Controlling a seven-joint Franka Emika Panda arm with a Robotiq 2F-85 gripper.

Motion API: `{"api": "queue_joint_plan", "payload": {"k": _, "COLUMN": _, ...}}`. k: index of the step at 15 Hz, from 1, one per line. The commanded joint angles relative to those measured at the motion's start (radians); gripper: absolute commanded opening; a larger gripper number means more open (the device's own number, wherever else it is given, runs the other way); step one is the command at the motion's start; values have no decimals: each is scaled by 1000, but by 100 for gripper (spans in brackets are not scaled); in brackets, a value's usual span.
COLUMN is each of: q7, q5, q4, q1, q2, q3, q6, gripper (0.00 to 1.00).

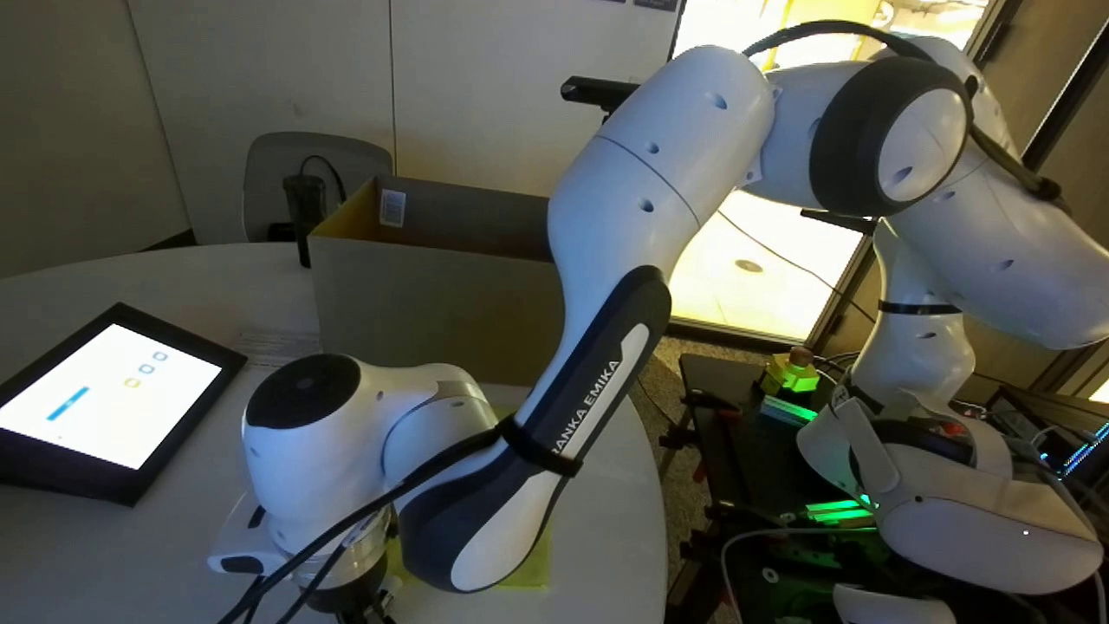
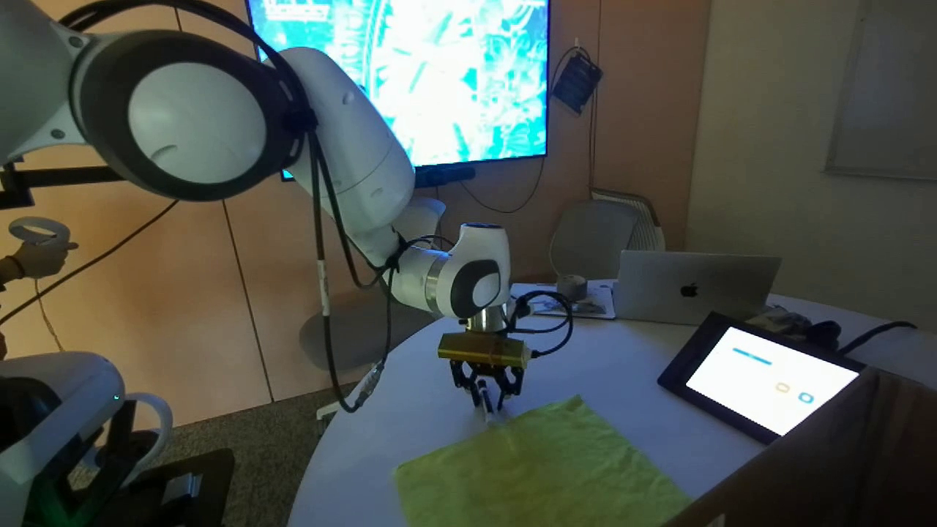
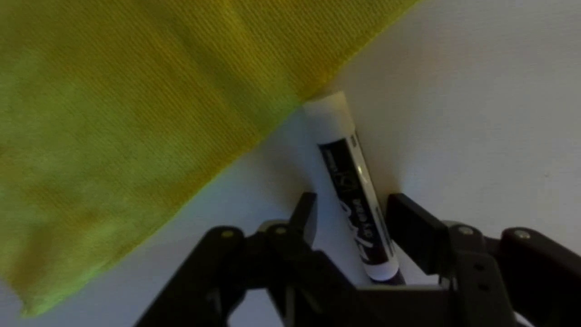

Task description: Put the black marker on the towel, fold the towel twice then place it inside the box

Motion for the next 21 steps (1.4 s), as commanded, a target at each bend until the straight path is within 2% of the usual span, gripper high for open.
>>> {"api": "queue_joint_plan", "payload": {"k": 1, "q7": 41, "q5": -18, "q4": -5, "q1": 33, "q2": -13, "q3": -25, "q6": 4, "gripper": 15}}
{"api": "queue_joint_plan", "payload": {"k": 2, "q7": 47, "q5": -18, "q4": -8, "q1": 38, "q2": -17, "q3": -27, "q6": 4, "gripper": 9}}
{"api": "queue_joint_plan", "payload": {"k": 3, "q7": 53, "q5": -17, "q4": -10, "q1": 42, "q2": -20, "q3": -28, "q6": 5, "gripper": 7}}
{"api": "queue_joint_plan", "payload": {"k": 4, "q7": 59, "q5": -16, "q4": -12, "q1": 45, "q2": -22, "q3": -29, "q6": 6, "gripper": 10}}
{"api": "queue_joint_plan", "payload": {"k": 8, "q7": 95, "q5": 0, "q4": -19, "q1": 48, "q2": -34, "q3": -28, "q6": 1, "gripper": 9}}
{"api": "queue_joint_plan", "payload": {"k": 14, "q7": 231, "q5": 16, "q4": -74, "q1": 62, "q2": -101, "q3": -39, "q6": 6, "gripper": 7}}
{"api": "queue_joint_plan", "payload": {"k": 18, "q7": 338, "q5": 40, "q4": -174, "q1": 53, "q2": -196, "q3": -42, "q6": 17, "gripper": 6}}
{"api": "queue_joint_plan", "payload": {"k": 21, "q7": 414, "q5": 67, "q4": -289, "q1": 39, "q2": -286, "q3": -53, "q6": 39, "gripper": 6}}
